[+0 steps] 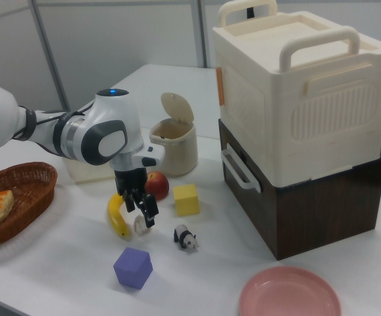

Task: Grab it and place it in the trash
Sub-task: 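Close the gripper on the small white object, then lift the white object and carry it toward the cream trash bin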

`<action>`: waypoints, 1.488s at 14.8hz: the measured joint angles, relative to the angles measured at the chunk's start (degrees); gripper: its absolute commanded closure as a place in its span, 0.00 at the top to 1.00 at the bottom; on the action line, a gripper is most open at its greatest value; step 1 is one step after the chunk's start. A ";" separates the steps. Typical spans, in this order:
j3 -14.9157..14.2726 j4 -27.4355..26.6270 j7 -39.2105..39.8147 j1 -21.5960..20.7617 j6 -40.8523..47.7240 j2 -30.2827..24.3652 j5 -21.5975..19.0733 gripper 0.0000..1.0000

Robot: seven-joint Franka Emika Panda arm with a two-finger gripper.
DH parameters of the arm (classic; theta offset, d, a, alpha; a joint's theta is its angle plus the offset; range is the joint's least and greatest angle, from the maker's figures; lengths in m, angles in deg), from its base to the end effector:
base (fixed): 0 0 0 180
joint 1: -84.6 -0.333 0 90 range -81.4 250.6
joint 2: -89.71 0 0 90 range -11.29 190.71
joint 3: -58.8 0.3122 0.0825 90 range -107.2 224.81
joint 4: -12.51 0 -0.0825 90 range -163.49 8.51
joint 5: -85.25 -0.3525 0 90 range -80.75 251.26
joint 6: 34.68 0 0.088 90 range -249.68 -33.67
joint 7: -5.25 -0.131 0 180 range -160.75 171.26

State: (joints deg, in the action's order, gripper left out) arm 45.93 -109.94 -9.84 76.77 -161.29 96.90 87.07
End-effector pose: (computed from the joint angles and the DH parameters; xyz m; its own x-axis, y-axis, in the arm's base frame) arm 0.5239 -0.0469 0.3373 0.9449 -0.3256 -0.0351 -0.3230 -0.9442 0.0637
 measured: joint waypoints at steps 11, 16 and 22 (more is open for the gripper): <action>0.10 0.03 -0.02 -1.26 -3.68 4.40 1.97 0.23; 0.10 0.23 -0.02 -1.30 -3.96 4.40 2.23 0.20; 0.09 3.38 -0.15 -1.26 -4.81 3.13 2.23 0.20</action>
State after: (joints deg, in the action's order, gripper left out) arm 46.02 -106.55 -9.98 75.51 -166.10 100.02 89.31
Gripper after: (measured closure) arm 0.780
